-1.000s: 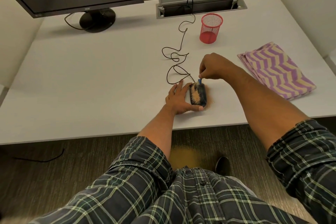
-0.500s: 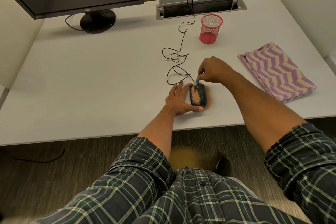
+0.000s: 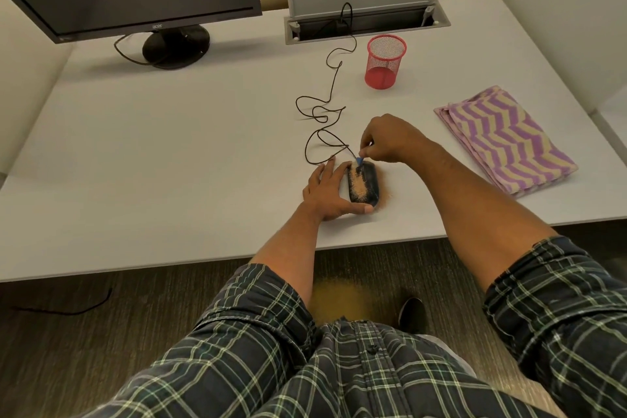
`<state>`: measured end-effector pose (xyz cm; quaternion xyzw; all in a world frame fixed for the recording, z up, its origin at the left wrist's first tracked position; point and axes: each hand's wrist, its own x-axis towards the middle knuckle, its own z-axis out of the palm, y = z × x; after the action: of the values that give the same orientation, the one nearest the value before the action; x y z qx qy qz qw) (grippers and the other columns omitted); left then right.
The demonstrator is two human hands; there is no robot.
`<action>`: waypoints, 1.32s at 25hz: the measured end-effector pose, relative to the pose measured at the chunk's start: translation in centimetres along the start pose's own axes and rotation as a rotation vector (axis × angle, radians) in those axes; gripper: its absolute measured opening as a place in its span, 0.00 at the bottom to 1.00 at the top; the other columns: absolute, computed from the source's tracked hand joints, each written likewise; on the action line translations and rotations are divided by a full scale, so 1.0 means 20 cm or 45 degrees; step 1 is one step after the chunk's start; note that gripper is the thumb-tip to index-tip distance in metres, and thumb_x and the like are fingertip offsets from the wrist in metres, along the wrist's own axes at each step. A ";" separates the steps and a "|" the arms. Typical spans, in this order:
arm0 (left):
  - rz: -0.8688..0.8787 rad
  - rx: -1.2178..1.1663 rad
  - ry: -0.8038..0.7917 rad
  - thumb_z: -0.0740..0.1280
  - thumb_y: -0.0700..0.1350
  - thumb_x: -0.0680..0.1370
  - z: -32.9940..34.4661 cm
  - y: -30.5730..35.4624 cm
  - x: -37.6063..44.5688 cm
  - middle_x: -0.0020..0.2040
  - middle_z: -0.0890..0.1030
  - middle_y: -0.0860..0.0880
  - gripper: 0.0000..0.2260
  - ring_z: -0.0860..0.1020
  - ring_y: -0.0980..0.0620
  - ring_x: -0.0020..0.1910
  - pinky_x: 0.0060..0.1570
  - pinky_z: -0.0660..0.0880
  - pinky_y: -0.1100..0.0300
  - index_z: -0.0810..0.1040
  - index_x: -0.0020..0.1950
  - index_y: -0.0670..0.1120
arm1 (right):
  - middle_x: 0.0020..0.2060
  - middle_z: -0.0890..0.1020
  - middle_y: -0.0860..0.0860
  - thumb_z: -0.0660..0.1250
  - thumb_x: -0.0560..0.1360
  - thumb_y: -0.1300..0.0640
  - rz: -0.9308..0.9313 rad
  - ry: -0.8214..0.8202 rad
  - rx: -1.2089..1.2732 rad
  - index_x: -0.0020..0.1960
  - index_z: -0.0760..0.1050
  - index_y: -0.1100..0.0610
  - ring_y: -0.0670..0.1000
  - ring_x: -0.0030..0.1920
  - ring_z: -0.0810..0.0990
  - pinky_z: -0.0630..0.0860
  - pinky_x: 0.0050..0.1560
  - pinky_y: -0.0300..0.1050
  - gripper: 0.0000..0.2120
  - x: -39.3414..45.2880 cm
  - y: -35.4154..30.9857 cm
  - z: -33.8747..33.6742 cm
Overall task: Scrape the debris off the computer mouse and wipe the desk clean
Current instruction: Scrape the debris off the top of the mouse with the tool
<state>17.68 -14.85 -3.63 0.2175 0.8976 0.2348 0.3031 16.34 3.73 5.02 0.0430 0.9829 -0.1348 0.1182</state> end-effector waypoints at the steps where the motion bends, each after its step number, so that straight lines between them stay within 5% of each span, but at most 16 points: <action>1: 0.006 -0.007 0.005 0.74 0.71 0.65 0.00 0.00 0.00 0.82 0.39 0.56 0.54 0.37 0.49 0.80 0.77 0.45 0.39 0.46 0.81 0.62 | 0.47 0.86 0.52 0.74 0.73 0.54 0.022 0.023 -0.034 0.50 0.86 0.56 0.52 0.45 0.81 0.78 0.44 0.46 0.09 0.00 0.00 0.00; 33: 0.000 -0.032 0.003 0.75 0.70 0.64 0.00 0.00 0.00 0.82 0.39 0.56 0.54 0.37 0.50 0.80 0.77 0.44 0.39 0.46 0.81 0.62 | 0.50 0.84 0.50 0.72 0.75 0.50 0.033 0.110 -0.081 0.52 0.85 0.52 0.52 0.47 0.79 0.73 0.41 0.45 0.09 -0.02 0.03 0.03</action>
<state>17.66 -14.83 -3.67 0.2135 0.8949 0.2463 0.3047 17.00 4.09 4.42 0.0577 0.9902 -0.1000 0.0787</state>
